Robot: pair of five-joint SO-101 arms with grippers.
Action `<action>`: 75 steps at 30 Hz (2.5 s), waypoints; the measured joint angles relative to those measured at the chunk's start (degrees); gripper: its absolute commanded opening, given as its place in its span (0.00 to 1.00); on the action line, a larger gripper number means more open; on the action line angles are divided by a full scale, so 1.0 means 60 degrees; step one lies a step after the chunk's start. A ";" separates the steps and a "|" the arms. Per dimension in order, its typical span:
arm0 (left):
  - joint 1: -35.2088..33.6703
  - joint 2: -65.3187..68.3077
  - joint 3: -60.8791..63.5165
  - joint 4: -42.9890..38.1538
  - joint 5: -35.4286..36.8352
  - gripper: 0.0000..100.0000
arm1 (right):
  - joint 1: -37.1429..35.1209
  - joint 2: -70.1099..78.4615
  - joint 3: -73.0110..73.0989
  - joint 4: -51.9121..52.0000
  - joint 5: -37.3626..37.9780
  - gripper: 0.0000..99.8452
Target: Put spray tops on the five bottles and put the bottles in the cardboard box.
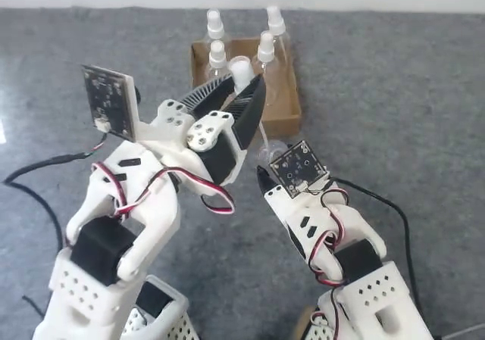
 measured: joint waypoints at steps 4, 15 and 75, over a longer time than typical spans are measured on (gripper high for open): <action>0.0073 0.0000 0.0000 -0.0015 0.0000 0.01 | 0.0000 0.0000 0.0000 0.0000 0.0000 0.07; 0.0234 0.0000 0.1436 -0.1744 0.0000 0.01 | -0.0015 0.0000 0.0000 0.0000 0.0000 0.07; 0.1407 -0.0044 0.3810 -0.2037 -0.1963 0.04 | 0.0337 -0.2769 0.0674 0.0659 0.0015 0.07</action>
